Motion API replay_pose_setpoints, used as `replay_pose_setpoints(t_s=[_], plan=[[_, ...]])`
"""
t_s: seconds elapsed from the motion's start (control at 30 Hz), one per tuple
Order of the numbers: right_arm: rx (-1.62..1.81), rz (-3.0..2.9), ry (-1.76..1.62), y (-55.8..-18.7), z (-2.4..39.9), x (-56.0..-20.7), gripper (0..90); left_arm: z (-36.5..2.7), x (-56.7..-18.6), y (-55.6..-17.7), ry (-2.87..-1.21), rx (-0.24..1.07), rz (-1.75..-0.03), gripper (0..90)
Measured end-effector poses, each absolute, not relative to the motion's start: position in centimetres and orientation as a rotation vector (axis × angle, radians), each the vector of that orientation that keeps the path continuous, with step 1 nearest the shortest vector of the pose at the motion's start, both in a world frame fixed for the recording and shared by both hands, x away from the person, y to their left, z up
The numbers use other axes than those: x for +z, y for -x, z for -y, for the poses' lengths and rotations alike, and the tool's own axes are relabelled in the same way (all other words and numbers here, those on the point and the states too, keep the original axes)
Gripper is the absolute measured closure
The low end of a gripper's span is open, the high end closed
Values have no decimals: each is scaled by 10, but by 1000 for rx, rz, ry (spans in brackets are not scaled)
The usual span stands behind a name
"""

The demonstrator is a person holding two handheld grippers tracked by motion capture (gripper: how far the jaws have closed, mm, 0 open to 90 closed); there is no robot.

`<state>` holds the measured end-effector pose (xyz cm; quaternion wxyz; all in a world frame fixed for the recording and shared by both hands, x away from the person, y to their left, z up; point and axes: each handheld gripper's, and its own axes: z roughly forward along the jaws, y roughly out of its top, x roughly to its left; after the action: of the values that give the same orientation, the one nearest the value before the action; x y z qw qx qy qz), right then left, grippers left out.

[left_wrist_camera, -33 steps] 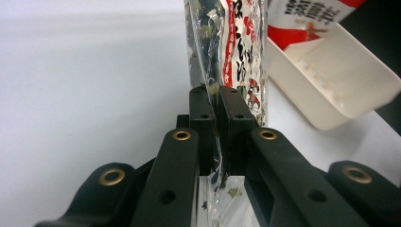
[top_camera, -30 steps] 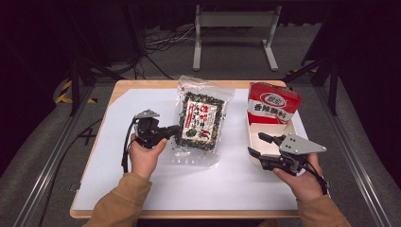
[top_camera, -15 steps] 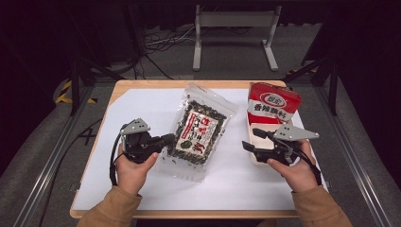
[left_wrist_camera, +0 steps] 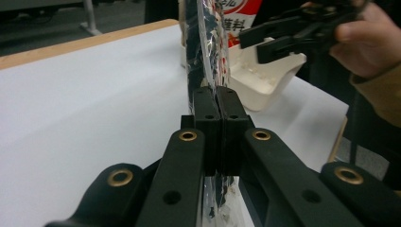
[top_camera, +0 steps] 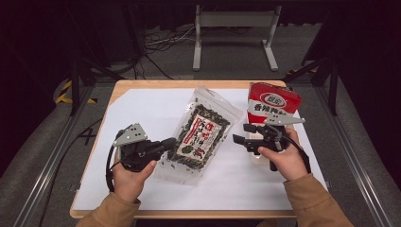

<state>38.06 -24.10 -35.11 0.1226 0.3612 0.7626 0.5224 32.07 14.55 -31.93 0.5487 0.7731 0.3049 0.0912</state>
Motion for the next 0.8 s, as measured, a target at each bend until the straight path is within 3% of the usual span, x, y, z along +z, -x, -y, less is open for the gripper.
replay_pose_setpoints(t_s=[0.23, 0.4, 0.6, 0.67, 0.8], plan=[[1678, -2243, -1031, -391, 234, -351, 277, -145, -313, -312, -1819, 198, -654, 890], [1725, -2224, -990, -391, 237, -347, 297, -148, -314, -314, -1807, 173, -643, 888], [1798, -2159, -949, -385, 245, -338, 351, -145, -319, -320, -1842, 160, -597, 884], [1818, -2165, -913, -381, 246, -335, 438, -143, -321, -321, -1852, 153, -603, 884], [1841, -2207, -784, -371, 240, -326, 486, -140, -325, -324, -1872, 150, -607, 885]])
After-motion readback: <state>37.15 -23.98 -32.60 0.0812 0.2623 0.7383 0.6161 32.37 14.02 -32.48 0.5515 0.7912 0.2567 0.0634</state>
